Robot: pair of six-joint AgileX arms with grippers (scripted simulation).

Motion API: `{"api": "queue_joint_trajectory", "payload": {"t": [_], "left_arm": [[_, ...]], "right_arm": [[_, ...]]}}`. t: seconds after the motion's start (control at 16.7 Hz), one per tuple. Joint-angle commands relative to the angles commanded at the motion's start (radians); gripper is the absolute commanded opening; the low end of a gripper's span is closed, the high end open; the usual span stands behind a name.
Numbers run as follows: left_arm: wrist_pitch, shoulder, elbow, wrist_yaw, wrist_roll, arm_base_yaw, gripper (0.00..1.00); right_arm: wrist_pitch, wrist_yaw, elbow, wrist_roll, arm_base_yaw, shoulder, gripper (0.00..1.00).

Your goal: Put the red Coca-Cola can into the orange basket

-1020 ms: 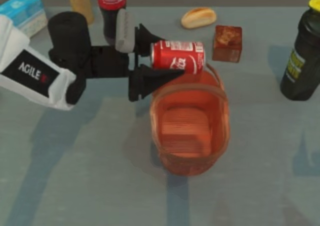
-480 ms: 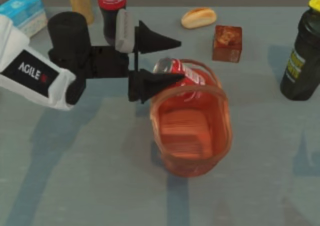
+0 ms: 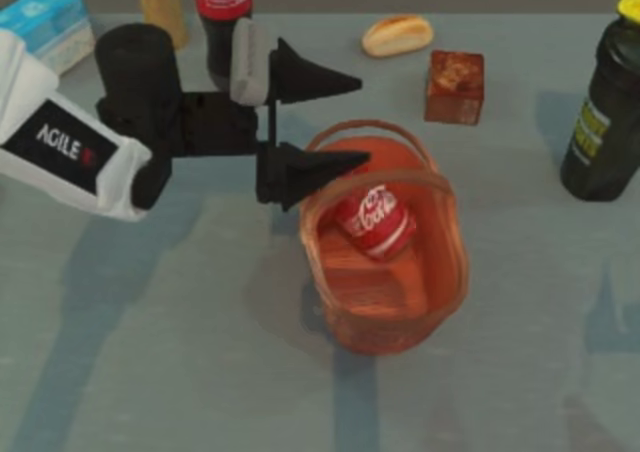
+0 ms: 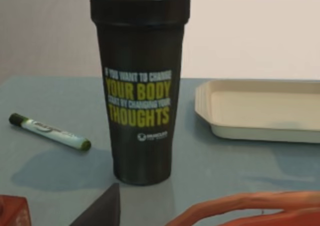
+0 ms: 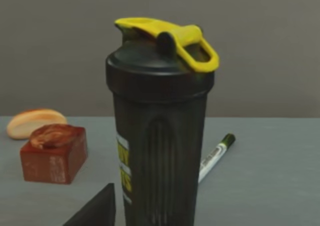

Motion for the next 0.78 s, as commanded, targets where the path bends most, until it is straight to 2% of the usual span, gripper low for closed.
{"api": "queue_joint_trajectory", "payload": {"t": [0.18, 0.36, 0.54, 0.78], "left_arm": [[-0.026, -0.059, -0.015, -0.036, -0.019, 0.015, 1.00], [-0.089, -0.211, -0.057, -0.126, -0.059, 0.052, 1.00], [-0.189, -0.454, -0.135, -0.262, -0.105, 0.103, 1.00], [-0.377, -0.887, -0.312, -0.496, -0.153, 0.178, 1.00]], "right_arm": [[-0.055, -0.002, 0.061, -0.035, 0.026, 0.061, 1.00], [-0.181, -0.003, 0.217, -0.117, 0.082, 0.216, 1.00], [-0.359, -0.003, 0.460, -0.233, 0.159, 0.457, 1.00], [-0.646, -0.002, 0.878, -0.421, 0.284, 0.874, 1.00]]}}
